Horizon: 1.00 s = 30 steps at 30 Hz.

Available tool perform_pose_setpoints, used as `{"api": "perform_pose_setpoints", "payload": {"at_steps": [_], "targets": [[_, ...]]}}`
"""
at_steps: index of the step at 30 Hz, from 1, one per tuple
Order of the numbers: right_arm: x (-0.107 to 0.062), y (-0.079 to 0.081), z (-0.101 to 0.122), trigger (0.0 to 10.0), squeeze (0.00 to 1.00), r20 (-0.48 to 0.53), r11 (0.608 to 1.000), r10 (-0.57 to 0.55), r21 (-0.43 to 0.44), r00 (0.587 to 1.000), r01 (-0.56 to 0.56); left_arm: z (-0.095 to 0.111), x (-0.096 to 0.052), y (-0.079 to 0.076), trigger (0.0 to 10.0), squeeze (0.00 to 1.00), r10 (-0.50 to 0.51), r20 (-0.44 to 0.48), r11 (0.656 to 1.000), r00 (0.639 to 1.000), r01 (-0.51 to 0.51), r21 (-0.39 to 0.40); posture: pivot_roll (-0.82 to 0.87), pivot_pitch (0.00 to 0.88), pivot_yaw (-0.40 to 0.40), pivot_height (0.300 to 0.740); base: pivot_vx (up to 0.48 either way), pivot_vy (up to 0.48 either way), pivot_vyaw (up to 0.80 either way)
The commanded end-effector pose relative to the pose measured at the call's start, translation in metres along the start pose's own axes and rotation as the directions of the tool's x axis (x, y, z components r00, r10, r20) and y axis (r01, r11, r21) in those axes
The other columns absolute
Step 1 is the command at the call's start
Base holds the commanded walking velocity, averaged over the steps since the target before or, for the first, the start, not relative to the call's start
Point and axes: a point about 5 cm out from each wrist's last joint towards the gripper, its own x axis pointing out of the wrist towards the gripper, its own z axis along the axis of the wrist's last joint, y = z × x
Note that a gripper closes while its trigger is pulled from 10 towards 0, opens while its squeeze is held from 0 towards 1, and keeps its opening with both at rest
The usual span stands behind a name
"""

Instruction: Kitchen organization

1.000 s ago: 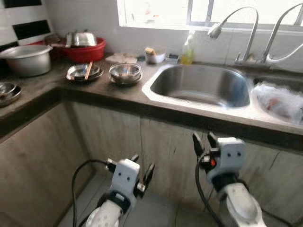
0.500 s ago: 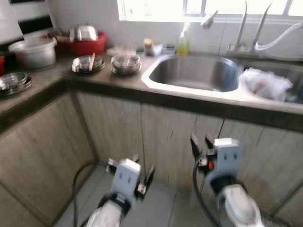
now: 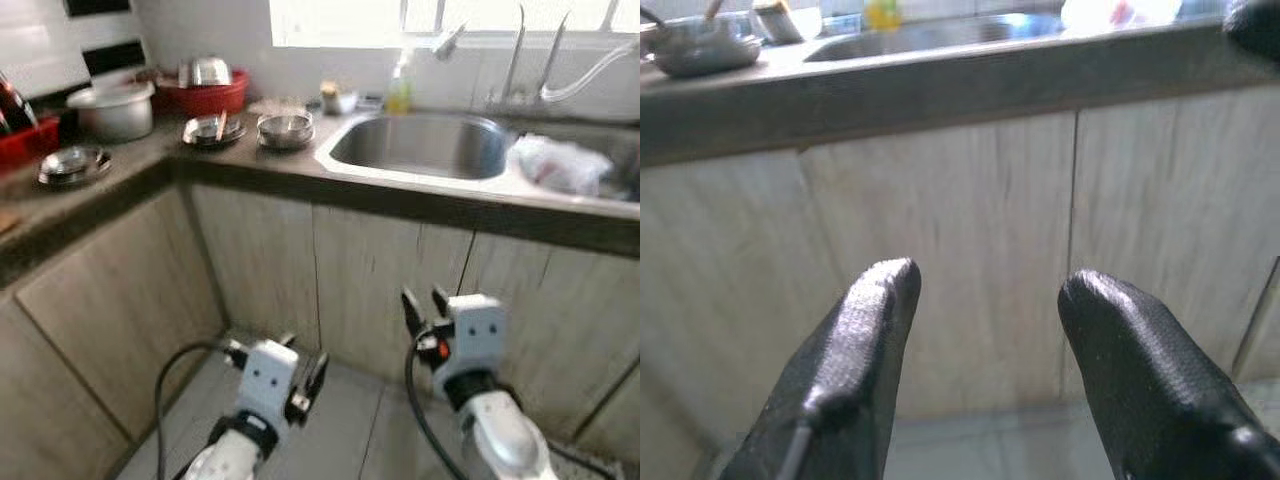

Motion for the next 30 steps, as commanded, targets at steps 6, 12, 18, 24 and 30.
{"api": "perform_pose_setpoints", "payload": {"at_steps": [6,12,18,24,30], "targets": [[0.002,0.0056,0.0013,10.0,0.0,0.006,0.999,0.038,-0.009,0.999,-0.037,0.0004,0.0001,0.0023,10.0,0.0,0.022,-0.004,1.0,1.0,-0.022,0.006,0.04,0.0,-0.012,0.74,0.0,0.0,0.0],[0.0011,0.0064,0.0,10.0,0.0,0.003,0.999,0.048,-0.021,0.999,-0.048,0.0003,0.0004,0.001,10.0,0.0,0.02,-0.004,1.0,1.0,-0.02,0.006,0.03,0.0,-0.014,0.74,0.0,0.0,0.23],[0.0025,0.0058,0.0003,10.0,0.0,0.006,0.998,0.05,-0.03,0.999,-0.05,-0.0001,0.0006,-0.0003,10.0,0.0,0.013,-0.005,1.0,1.0,-0.013,0.005,0.03,0.0,-0.015,0.74,0.169,0.0,0.8],[0.0037,0.0064,0.0008,10.0,0.0,0.011,0.998,0.053,-0.029,0.999,-0.053,-0.0008,0.0005,-0.0006,10.0,0.0,0.007,-0.007,1.0,1.0,-0.007,0.008,0.03,0.0,-0.015,0.74,0.264,0.0,0.8],[0.0048,0.0065,0.0015,10.0,0.0,0.017,0.998,0.054,-0.038,0.998,-0.053,-0.0011,-0.0002,-0.0001,10.0,0.0,0.01,-0.006,1.0,1.0,-0.01,0.008,0.03,0.0,-0.013,0.74,0.281,0.0,0.8]]}}
